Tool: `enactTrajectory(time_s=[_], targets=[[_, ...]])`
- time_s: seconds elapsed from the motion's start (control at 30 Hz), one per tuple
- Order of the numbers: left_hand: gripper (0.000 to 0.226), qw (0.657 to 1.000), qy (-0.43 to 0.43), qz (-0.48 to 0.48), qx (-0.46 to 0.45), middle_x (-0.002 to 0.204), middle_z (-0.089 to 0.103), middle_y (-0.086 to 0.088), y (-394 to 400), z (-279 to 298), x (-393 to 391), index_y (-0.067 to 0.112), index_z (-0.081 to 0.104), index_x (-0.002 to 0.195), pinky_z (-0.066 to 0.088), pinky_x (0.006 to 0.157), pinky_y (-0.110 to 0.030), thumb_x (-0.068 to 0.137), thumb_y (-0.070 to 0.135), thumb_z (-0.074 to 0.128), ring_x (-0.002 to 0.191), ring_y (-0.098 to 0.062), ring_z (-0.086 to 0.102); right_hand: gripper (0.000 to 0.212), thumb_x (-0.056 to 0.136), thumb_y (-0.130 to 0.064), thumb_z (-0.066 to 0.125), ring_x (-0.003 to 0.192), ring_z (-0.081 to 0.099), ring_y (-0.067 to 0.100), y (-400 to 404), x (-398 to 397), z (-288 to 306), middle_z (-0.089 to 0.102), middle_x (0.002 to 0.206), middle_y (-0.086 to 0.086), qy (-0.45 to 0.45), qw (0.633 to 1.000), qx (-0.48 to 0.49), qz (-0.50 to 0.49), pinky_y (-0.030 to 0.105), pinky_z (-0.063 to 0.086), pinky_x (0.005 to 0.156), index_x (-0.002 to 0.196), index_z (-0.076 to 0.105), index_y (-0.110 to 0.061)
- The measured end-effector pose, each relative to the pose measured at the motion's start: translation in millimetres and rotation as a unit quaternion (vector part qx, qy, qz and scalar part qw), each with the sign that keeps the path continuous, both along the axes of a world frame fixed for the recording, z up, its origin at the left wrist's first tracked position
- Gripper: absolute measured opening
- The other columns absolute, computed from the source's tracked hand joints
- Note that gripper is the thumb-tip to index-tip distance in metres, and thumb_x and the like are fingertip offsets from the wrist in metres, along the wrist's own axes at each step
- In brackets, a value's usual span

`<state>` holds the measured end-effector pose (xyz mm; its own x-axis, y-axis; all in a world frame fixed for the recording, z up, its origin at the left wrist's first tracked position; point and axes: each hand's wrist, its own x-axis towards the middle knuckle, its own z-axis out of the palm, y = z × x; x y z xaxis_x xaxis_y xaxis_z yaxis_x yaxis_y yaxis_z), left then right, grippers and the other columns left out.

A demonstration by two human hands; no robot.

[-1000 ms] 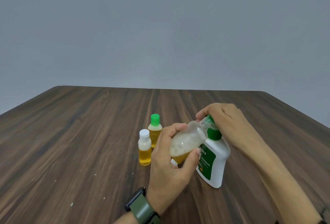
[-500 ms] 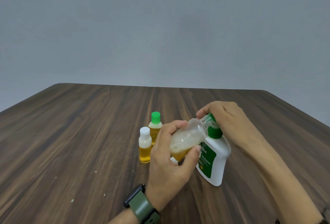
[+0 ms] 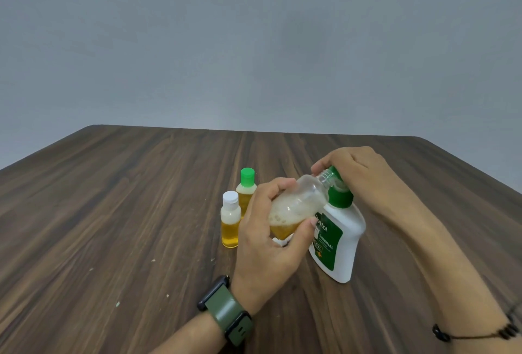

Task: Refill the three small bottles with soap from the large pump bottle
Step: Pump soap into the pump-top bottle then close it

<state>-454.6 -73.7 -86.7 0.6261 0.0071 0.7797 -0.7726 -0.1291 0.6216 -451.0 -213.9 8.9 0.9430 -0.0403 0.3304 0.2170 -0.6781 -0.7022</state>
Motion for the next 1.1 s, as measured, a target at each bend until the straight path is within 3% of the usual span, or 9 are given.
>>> enactTrajectory(time_s=[0.07, 0.3, 0.63, 0.8, 0.9, 1.1], targets=[[0.045, 1.0, 0.001, -0.004, -0.003, 0.108, 0.052, 0.02, 0.0, 1.0, 0.0, 0.029, 0.046, 0.115, 0.054, 0.072, -0.025, 0.074, 0.031, 0.064, 0.094, -0.01, 0.057, 0.037, 0.093, -0.016, 0.037, 0.086, 0.062, 0.02, -0.3, 0.7, 3.3, 0.066, 0.082, -0.005, 0.008, 1.0, -0.014, 0.003, 0.028, 0.046, 0.069, 0.086, 0.072, -0.005], [0.044, 1.0, 0.002, -0.007, 0.01, 0.108, 0.051, 0.024, -1.7, -2.7, -0.5, 0.027, 0.046, 0.115, 0.054, 0.07, -0.026, 0.075, 0.028, 0.065, 0.094, -0.007, 0.057, 0.038, 0.094, -0.013, 0.034, 0.08, 0.062, 0.025, -1.6, 0.9, -16.5, 0.068, 0.084, 0.002, -0.006, 1.0, 0.02, -0.014, 0.029, 0.046, 0.062, 0.088, 0.07, -0.007], [0.044, 1.0, 0.003, -0.007, 0.003, 0.109, 0.051, 0.028, -0.5, 2.0, -1.0, 0.03, 0.046, 0.115, 0.053, 0.072, -0.019, 0.075, 0.033, 0.063, 0.095, -0.005, 0.057, 0.037, 0.094, -0.017, 0.036, 0.085, 0.061, 0.018, -1.7, 1.3, -0.3, 0.068, 0.09, 0.002, 0.003, 1.0, -0.007, -0.006, 0.029, 0.047, 0.072, 0.088, 0.072, -0.01], [0.044, 1.0, 0.01, -0.006, 0.012, 0.107, 0.049, 0.032, -0.9, -0.1, -1.8, 0.029, 0.047, 0.115, 0.054, 0.067, -0.021, 0.075, 0.032, 0.064, 0.092, -0.004, 0.057, 0.037, 0.094, -0.015, 0.034, 0.079, 0.061, 0.016, -1.1, 1.2, -14.3, 0.067, 0.087, 0.0, -0.007, 1.0, 0.016, -0.015, 0.028, 0.046, 0.065, 0.088, 0.071, -0.013], [0.044, 1.0, 0.01, -0.007, 0.01, 0.108, 0.05, 0.029, -1.3, -0.2, -2.2, 0.03, 0.046, 0.115, 0.053, 0.068, -0.021, 0.074, 0.034, 0.064, 0.094, -0.005, 0.057, 0.037, 0.095, -0.016, 0.034, 0.086, 0.062, 0.019, -1.3, -0.9, -8.4, 0.068, 0.092, 0.003, -0.001, 1.0, 0.011, -0.004, 0.031, 0.049, 0.072, 0.091, 0.07, -0.01], [0.041, 1.0, 0.016, -0.005, 0.003, 0.108, 0.053, 0.021, -0.8, 2.6, -3.5, 0.033, 0.048, 0.112, 0.051, 0.072, -0.017, 0.074, 0.037, 0.063, 0.094, -0.006, 0.058, 0.037, 0.094, -0.014, 0.036, 0.082, 0.06, 0.016, -4.0, 0.0, 5.4, 0.062, 0.079, -0.011, 0.007, 0.999, -0.032, 0.007, 0.02, 0.043, 0.065, 0.092, 0.069, 0.002]])
